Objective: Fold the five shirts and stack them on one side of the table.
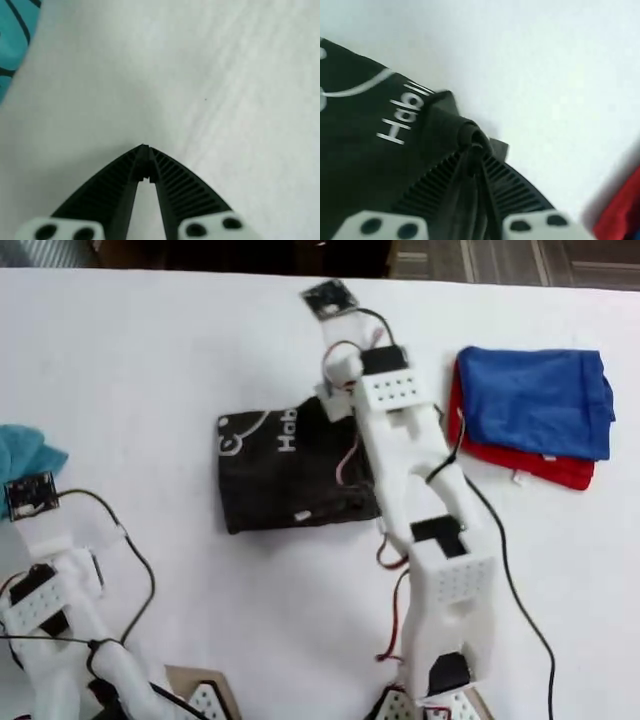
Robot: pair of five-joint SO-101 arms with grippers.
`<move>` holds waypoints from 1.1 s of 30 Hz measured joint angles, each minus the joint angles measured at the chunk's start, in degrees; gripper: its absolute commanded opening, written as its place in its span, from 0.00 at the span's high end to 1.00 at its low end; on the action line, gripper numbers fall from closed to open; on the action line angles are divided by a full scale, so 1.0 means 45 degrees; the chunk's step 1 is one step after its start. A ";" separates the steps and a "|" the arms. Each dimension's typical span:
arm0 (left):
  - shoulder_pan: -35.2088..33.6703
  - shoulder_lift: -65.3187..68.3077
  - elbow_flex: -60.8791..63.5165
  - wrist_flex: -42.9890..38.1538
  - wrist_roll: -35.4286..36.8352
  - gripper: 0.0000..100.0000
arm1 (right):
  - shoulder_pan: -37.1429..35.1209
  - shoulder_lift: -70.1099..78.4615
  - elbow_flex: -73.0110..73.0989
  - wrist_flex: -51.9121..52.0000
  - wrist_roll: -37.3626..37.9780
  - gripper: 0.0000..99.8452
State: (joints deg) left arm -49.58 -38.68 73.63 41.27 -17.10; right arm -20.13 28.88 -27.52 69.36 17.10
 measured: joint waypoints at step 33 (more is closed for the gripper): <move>0.0000 0.0000 0.0000 0.0000 0.0000 0.97 | 0.1465 -0.0117 -0.1934 0.2051 -0.0020 0.98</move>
State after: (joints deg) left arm -49.58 -38.68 73.63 41.27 -17.10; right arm -13.54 28.35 -36.22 78.59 17.01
